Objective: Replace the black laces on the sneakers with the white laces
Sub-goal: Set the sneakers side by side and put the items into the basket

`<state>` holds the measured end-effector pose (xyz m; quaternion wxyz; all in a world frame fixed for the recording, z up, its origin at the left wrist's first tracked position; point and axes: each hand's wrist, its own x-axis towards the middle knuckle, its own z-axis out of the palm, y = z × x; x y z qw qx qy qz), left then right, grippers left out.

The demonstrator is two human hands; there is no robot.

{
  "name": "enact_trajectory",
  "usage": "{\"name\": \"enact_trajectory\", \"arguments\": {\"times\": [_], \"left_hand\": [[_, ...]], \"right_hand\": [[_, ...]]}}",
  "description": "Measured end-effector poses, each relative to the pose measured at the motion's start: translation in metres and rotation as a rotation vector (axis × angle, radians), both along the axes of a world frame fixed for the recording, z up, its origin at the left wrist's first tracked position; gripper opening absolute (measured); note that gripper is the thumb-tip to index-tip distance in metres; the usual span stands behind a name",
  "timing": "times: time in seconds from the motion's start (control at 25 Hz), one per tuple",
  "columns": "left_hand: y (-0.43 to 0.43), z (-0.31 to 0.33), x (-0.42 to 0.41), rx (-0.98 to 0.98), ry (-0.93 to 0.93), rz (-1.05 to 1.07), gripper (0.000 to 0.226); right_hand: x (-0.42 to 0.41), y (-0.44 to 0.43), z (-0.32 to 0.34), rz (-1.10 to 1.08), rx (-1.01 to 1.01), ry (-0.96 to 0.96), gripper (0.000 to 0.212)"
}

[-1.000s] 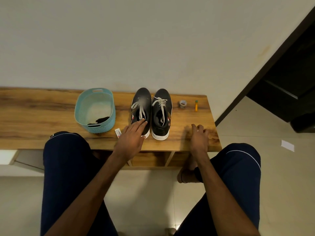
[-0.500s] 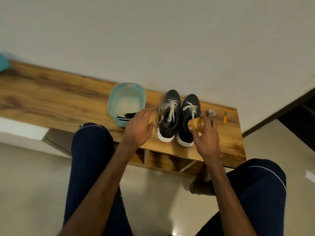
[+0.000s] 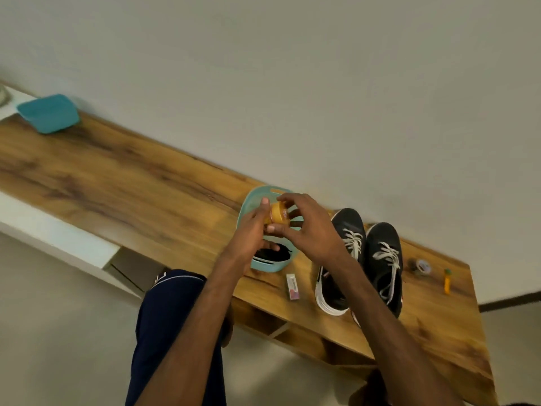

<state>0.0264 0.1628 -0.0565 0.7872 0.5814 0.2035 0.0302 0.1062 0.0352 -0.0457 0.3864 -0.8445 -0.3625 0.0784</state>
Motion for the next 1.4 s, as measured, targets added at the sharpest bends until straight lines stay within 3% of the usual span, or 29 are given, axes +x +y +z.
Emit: {"name": "enact_trajectory", "arguments": {"times": [0.12, 0.2, 0.32, 0.4, 0.52, 0.6, 0.8, 1.0, 1.24, 1.4], "left_hand": [[0.019, -0.004, 0.016, 0.12, -0.017, -0.025, 0.032], [0.032, -0.004, 0.027, 0.317, -0.007, -0.021, 0.033], [0.054, -0.001, 0.028, 0.995, 0.138, 0.117, 0.046], [0.064, -0.003, 0.023, 1.26, 0.321, 0.046, 0.049], [0.067, -0.013, 0.016, 1.288, 0.579, -0.277, 0.057], [0.067, -0.019, 0.014, 1.296, 0.648, -0.399, 0.055], [0.069, -0.022, 0.011, 1.327, 0.617, -0.369, 0.051], [0.057, -0.016, 0.019, 1.405, 0.43, -0.267, 0.059], [0.007, -0.021, 0.044, 1.407, 0.106, -0.359, 0.057], [-0.015, -0.025, 0.052, 1.334, 0.023, -0.411, 0.058]], "right_hand": [[0.021, 0.014, -0.007, -0.011, -0.022, 0.046, 0.058], [0.04, 0.024, -0.017, -0.008, -0.038, 0.053, 0.058], [0.066, 0.041, -0.042, -0.018, -0.236, -0.033, 0.061], [0.077, 0.058, -0.063, 0.01, -0.411, -0.122, 0.065], [0.076, 0.084, -0.091, 0.041, -0.57, -0.255, 0.067], [0.071, 0.096, -0.106, 0.029, -0.641, -0.342, 0.061], [0.065, 0.103, -0.121, -0.006, -0.684, -0.377, 0.049], [0.057, 0.091, -0.107, -0.038, -0.546, -0.274, 0.06], [0.053, -0.028, -0.046, -0.411, -0.035, -0.438, 0.018], [0.085, -0.166, -0.05, -0.749, -0.128, -0.347, 0.022]]}}
